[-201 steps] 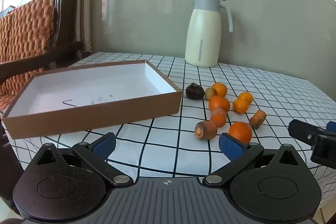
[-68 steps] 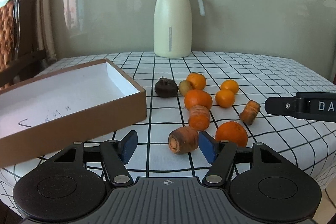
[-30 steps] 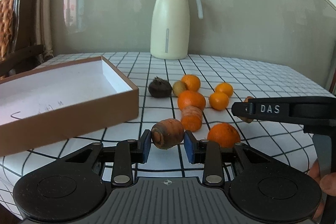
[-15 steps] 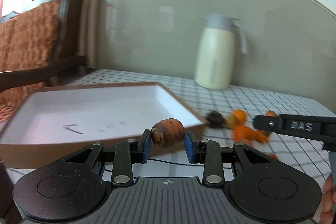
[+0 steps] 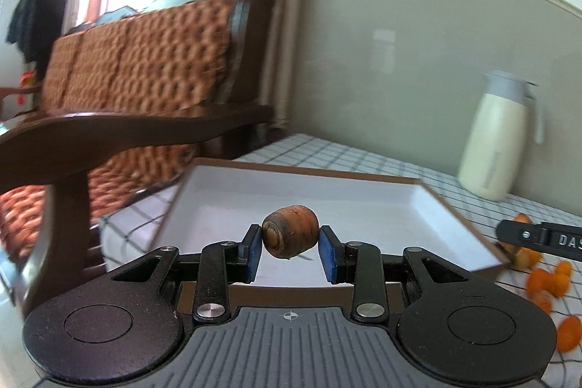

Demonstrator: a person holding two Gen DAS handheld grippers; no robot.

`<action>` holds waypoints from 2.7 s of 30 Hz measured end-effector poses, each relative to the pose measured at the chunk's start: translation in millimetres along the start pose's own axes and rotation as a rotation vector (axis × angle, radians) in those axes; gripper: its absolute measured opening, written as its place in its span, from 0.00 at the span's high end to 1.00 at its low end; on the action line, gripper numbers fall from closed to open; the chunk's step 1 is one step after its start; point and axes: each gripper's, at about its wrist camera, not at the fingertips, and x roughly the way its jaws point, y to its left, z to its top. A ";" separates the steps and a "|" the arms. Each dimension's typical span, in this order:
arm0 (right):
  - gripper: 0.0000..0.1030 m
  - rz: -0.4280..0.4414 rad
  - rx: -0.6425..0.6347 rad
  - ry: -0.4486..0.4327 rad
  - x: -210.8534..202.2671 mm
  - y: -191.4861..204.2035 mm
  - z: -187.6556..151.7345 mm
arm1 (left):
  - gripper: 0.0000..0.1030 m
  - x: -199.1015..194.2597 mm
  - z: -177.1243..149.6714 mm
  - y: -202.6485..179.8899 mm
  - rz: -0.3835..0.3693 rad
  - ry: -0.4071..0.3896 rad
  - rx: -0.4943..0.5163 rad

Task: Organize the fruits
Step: 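Lift the carrot piece with the left gripper and carry it over the brown box, then open the left gripper to drop the carrot piece into the box, then move the left gripper back to the fruit cluster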

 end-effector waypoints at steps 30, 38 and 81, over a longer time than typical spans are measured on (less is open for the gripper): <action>0.06 -0.077 0.090 -0.159 -34.7 -47.1 9.5 | 0.00 -9.0 -2.7 2.8 0.111 -0.082 -0.037; 0.06 -0.132 0.116 -0.157 -55.7 -70.7 -0.7 | 0.00 -8.6 -10.2 -29.8 0.020 -0.047 0.045; 0.06 -0.362 0.199 -0.112 -132.7 -146.8 -43.6 | 0.00 -44.3 -60.8 -194.4 -0.433 0.043 0.298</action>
